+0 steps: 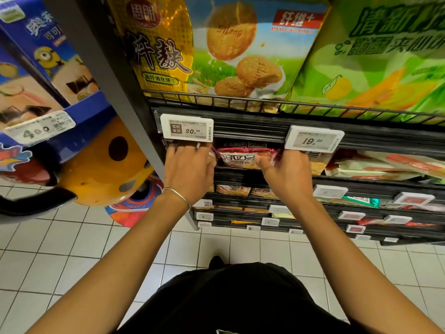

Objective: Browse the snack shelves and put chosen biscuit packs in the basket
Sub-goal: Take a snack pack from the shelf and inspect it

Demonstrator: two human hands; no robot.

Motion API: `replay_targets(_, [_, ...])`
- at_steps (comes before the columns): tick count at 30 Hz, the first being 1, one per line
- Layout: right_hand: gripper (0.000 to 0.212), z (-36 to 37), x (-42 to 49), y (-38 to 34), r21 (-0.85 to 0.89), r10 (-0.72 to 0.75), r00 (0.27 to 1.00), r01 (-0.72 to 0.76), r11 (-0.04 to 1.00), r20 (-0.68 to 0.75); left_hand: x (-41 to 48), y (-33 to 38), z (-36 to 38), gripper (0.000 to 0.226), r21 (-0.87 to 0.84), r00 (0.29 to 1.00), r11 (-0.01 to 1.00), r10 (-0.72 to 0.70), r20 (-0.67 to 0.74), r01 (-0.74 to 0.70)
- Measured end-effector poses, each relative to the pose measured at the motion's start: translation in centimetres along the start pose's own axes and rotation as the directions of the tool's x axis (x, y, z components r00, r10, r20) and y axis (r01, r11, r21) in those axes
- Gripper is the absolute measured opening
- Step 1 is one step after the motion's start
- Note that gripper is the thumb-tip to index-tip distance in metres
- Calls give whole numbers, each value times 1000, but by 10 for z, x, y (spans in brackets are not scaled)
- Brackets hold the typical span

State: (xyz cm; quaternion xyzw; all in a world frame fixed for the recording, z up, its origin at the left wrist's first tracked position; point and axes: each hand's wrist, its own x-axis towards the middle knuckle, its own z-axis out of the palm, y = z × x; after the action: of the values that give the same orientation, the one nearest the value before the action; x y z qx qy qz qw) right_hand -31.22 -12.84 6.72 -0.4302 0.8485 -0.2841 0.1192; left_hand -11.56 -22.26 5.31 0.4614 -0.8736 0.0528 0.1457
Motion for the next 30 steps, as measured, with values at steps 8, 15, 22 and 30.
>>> replay_targets(8, [50,19,6,10,119,40,999,-42,992,14,4,1,-1,49,-110,993,990,-92,-69,85])
replay_targets(15, [39,21,14,17,205,91,996,-87,975,-10,12,13,-13,47,-96,984,979,-178,32,180])
replay_targets(22, [34,15,14,18,211,73,996,-82,974,49,16,23,-12,44,-123,972,964,-234,30,235])
replay_targets(30, [21,-19,-1,38,392,205,965,-127,911,-163,19,30,-4,42,-30,963,962,-271,-1,271])
